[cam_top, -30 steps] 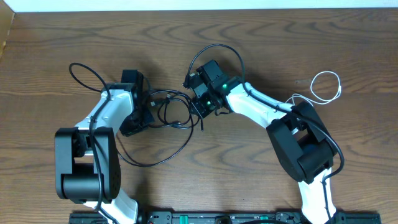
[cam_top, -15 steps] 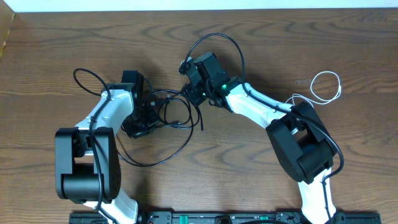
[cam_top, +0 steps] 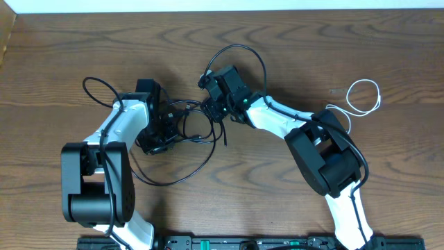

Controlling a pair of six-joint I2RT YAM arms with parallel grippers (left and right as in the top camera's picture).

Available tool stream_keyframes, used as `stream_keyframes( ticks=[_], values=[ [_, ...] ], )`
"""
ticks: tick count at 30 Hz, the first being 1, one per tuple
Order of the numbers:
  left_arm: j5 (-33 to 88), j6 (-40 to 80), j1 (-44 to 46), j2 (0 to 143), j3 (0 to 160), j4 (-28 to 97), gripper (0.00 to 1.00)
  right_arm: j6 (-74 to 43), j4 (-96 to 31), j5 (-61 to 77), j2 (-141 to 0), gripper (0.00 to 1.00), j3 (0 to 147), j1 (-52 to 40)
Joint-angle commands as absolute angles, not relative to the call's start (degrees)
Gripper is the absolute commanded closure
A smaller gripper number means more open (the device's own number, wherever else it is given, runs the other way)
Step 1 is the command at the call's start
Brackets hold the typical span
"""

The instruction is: Untangle cables

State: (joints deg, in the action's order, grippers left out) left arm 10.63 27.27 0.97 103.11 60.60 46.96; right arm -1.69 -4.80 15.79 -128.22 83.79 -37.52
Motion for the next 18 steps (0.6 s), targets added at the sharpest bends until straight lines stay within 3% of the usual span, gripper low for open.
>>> stream_keyframes(
  ticks=[1,3,5,11,18],
  values=[
    [11.03,28.25,1.02,103.72,59.83,47.31,0.83,-1.65,-4.43,15.73,-129.91,0.91,83.57,-38.13],
    [11.2,28.25,1.02,103.72,59.83,47.29,0.83,-1.65,-3.53,15.77,-129.86,0.99,83.57,-38.13],
    [11.18,28.18,1.02,103.72,59.83,47.2,0.75,-1.69,-2.22,16.47,-129.14,0.99,83.59,-38.13],
    [11.97,27.59,0.99,103.72,59.86,47.03,0.74,-1.65,-4.8,16.64,-123.7,0.99,83.59,-38.09],
    [30.37,18.13,-0.67,103.72,61.43,44.66,0.74,-1.56,-12.08,16.93,-115.57,0.99,83.59,-38.13]
  ],
)
